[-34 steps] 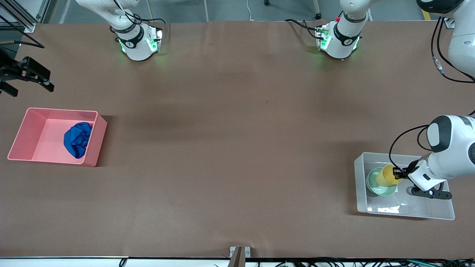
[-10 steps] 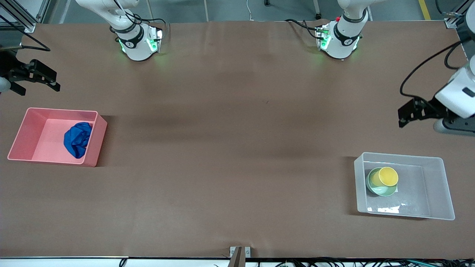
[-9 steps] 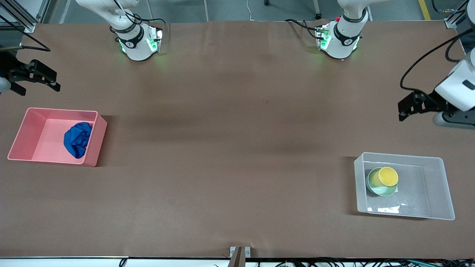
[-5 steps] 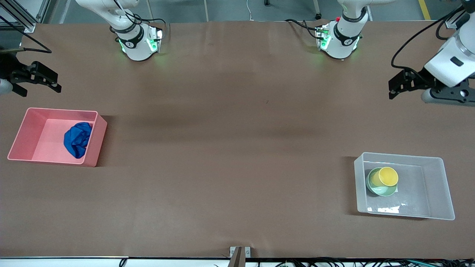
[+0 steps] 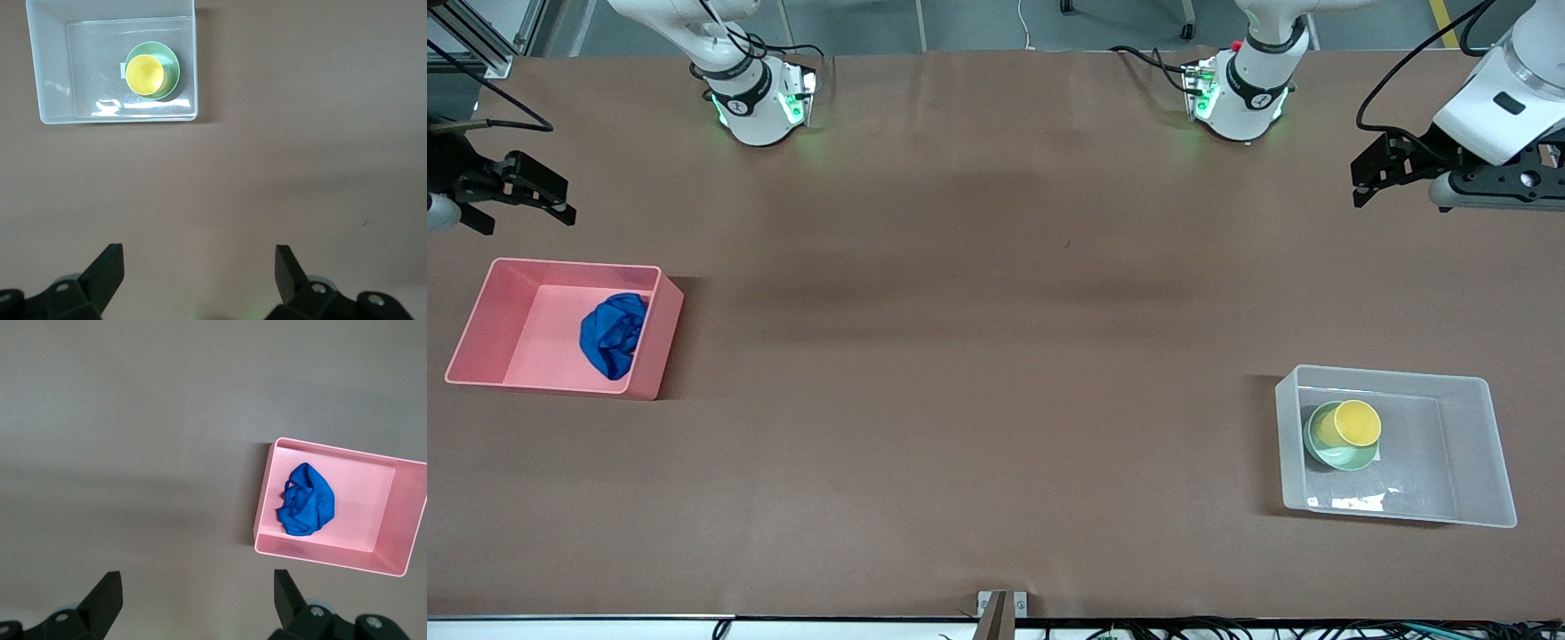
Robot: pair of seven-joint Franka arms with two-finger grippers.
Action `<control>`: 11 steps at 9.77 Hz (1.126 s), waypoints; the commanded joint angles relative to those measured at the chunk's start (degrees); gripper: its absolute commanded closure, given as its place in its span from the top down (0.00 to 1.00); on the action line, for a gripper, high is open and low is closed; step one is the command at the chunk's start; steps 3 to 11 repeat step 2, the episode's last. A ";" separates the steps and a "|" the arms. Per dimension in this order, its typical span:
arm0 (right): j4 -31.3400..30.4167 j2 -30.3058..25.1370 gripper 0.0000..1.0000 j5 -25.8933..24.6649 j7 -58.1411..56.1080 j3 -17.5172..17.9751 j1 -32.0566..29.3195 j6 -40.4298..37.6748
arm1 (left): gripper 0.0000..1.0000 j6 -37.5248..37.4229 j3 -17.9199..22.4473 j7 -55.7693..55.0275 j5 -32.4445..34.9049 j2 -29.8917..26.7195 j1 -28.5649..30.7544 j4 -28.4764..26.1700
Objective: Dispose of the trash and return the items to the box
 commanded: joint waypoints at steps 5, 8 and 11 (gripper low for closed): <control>-0.67 0.20 1.00 -0.23 0.99 -0.20 0.31 1.02 | 1.00 -2.20 0.44 -0.40 -0.44 4.63 -0.05 4.70; -0.67 0.20 1.00 -0.23 0.99 -0.20 0.31 1.02 | 1.00 -2.20 0.44 -0.40 -0.44 4.63 -0.05 4.70; -0.67 0.20 1.00 -0.23 0.99 -0.20 0.31 1.02 | 1.00 -2.20 0.44 -0.40 -0.44 4.63 -0.05 4.70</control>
